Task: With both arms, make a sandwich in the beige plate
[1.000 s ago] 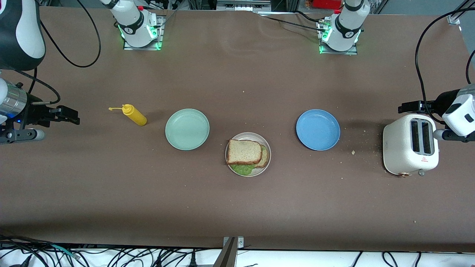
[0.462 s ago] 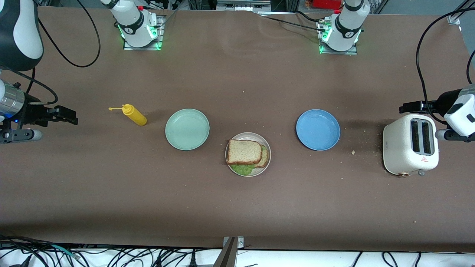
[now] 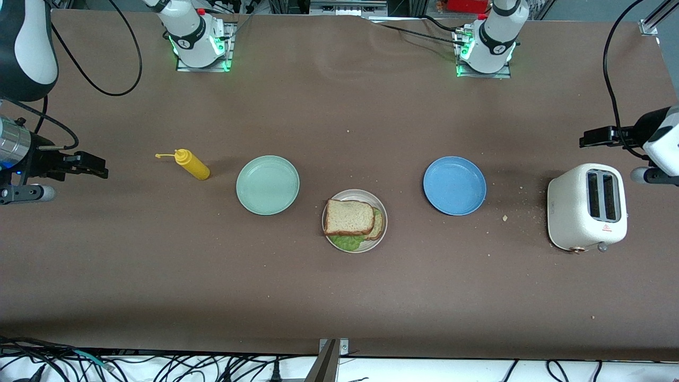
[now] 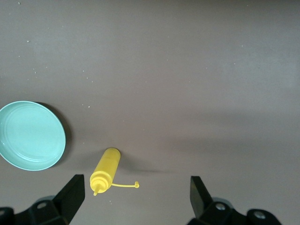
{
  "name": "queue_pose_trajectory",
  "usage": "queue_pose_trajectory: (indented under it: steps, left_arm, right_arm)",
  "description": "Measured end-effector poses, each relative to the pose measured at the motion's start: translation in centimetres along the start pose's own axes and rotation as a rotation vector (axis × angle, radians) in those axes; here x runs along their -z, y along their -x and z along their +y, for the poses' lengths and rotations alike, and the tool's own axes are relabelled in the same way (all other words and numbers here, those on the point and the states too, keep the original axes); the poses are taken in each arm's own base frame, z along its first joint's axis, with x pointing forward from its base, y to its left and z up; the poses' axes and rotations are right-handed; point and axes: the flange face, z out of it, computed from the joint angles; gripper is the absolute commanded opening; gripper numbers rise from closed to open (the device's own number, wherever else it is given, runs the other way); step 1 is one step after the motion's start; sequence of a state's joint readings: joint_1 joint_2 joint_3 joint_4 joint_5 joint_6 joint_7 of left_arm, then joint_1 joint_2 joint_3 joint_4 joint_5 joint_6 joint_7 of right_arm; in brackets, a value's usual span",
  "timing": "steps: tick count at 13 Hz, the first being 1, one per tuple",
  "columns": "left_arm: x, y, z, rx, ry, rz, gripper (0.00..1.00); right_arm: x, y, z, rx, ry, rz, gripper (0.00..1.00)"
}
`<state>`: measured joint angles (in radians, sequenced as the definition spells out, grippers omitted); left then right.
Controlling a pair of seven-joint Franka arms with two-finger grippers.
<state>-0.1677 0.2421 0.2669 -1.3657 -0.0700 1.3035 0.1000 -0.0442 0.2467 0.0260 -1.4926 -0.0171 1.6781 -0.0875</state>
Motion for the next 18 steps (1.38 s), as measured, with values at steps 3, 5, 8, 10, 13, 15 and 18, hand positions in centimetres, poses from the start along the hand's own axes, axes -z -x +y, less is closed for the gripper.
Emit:
queue_pose_trajectory:
  steps: [3,5,8,10,13,15,18]
  left_arm:
    - [2.0,1.7,2.4,-0.017,-0.009,0.035,1.0]
    - [3.7,3.5,3.2,-0.032,-0.033,0.063,1.0]
    - [5.5,6.5,3.4,-0.042,-0.027,0.094,1.0]
    - [5.7,8.4,3.0,-0.042,-0.018,0.093,1.0]
    - [4.4,10.1,2.7,-0.043,-0.006,0.065,1.0]
    - [3.9,10.4,2.7,-0.045,-0.004,0.063,1.0]
    - [4.4,9.9,2.8,-0.048,-0.007,0.119,1.0]
  right_arm:
    - [0.3,0.1,0.0,-0.003,0.001,0.006,1.0]
    - [0.4,0.1,0.0,-0.004,0.001,0.006,1.0]
    - [0.4,0.1,0.0,-0.004,0.001,0.006,1.0]
    - [0.4,0.1,0.0,-0.004,0.001,0.006,1.0]
    - [0.4,0.1,0.0,-0.004,0.001,0.006,1.0]
    - [0.4,0.1,0.0,-0.004,0.001,0.006,1.0]
    - [0.4,0.1,0.0,-0.004,0.001,0.006,1.0]
